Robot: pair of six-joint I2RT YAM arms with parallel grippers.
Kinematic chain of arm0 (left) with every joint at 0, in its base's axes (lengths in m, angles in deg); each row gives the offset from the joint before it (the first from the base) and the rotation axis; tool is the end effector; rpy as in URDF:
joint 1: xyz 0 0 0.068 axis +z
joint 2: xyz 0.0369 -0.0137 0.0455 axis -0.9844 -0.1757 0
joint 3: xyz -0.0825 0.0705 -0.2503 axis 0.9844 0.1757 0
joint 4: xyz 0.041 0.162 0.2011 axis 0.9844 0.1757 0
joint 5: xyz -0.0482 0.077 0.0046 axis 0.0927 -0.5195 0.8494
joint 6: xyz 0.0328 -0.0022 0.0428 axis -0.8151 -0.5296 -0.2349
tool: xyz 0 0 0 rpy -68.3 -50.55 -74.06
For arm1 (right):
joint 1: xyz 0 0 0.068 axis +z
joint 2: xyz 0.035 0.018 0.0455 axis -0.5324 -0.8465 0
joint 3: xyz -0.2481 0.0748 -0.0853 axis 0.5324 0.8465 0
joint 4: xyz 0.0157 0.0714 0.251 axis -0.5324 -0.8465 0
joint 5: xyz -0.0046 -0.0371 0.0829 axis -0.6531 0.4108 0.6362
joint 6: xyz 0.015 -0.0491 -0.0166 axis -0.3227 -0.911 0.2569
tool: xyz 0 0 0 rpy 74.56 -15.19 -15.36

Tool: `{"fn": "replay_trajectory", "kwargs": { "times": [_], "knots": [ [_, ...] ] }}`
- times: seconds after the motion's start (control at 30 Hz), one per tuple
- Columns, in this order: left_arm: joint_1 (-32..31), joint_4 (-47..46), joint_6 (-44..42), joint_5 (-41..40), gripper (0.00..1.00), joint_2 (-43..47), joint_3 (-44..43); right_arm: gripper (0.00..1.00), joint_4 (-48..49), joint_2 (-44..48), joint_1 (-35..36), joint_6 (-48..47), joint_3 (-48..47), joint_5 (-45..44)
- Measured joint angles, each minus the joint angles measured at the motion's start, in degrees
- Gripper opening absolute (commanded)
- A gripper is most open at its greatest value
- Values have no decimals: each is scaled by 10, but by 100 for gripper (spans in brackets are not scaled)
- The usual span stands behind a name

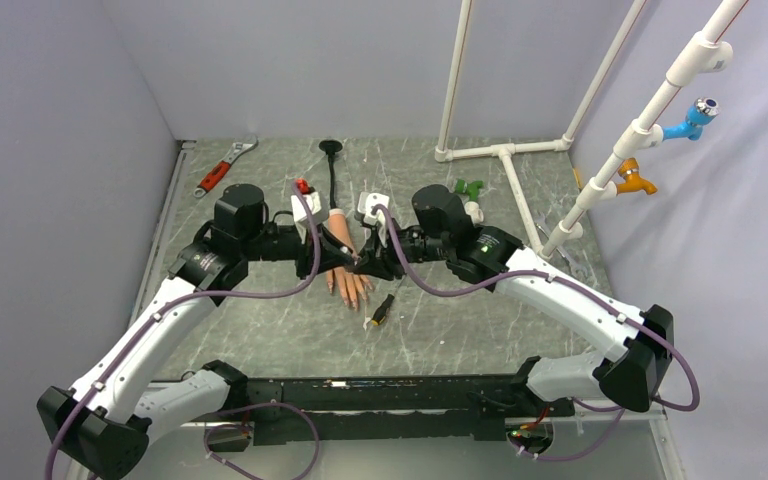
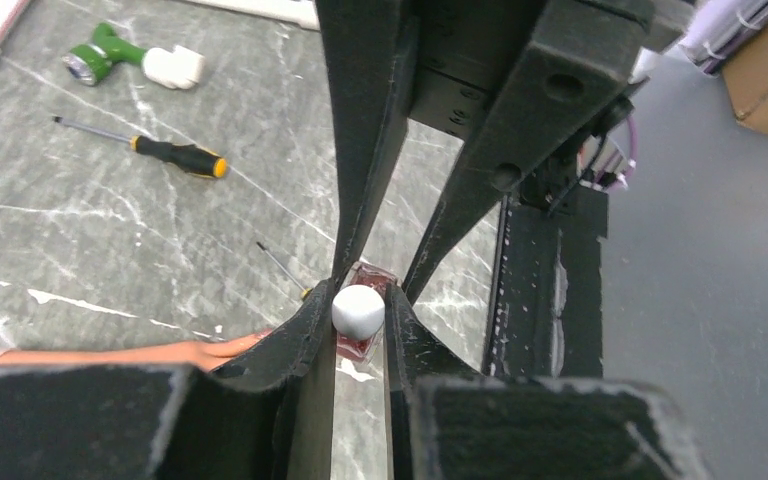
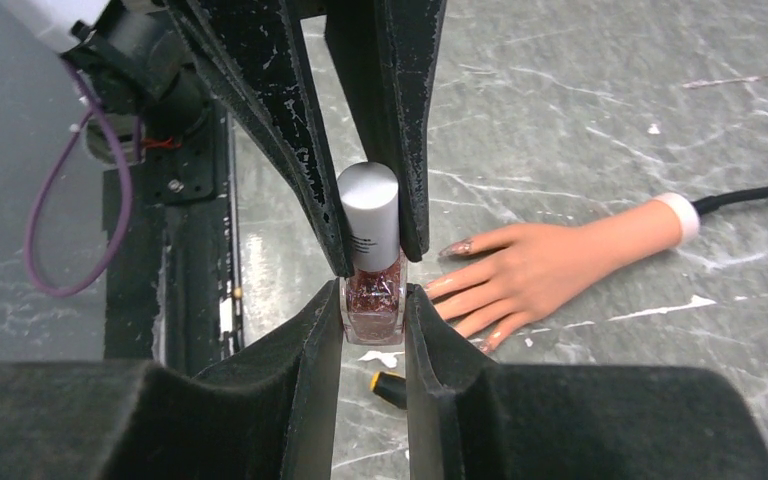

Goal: Paint the nails
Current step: Screw the nail polish bottle.

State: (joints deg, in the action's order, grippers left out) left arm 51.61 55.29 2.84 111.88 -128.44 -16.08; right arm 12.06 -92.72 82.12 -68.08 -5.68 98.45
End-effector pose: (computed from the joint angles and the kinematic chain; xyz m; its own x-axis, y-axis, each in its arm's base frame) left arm 0.1742 -0.1239 0.3666 -0.2035 0.1814 -0.9621 0.9588 0.2360 -0.1583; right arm 0.1751 0.2344 0.3610 -0.0774 -0.3585 -0.9303 -0.9842 0.1765 0.0138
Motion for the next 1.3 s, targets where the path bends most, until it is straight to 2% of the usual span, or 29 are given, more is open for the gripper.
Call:
{"fn": "replay_trajectory", "kwargs": {
  "times": [0.3,0.33,0.43,0.47,0.6,0.63,0.8,1.03,1.17,1.3],
  "knots": [
    [-3,59,-76,92,0,2,-6,0,-40,5,0,-31,0,97],
    [-4,64,-82,99,3,4,-6,0,-42,5,0,-34,0,104],
    [-6,74,-90,111,22,10,-6,0,-44,5,0,-40,0,129],
    [-7,76,-91,113,33,13,-5,0,-44,5,0,-41,0,131],
    [-8,77,-97,111,91,16,-5,0,-43,5,0,-43,0,138],
    [-8,77,-94,108,98,17,-5,0,-43,5,0,-43,0,138],
    [-1,66,-66,81,99,35,-2,0,-43,5,0,-43,0,129],
    [15,11,-20,37,80,74,11,0,-29,5,0,-24,0,68],
    [15,-6,-7,0,78,77,15,0,-24,-6,0,-8,-8,28],
    [15,-12,6,-16,68,68,15,0,-23,-15,0,-1,-11,7]
  ]
}}
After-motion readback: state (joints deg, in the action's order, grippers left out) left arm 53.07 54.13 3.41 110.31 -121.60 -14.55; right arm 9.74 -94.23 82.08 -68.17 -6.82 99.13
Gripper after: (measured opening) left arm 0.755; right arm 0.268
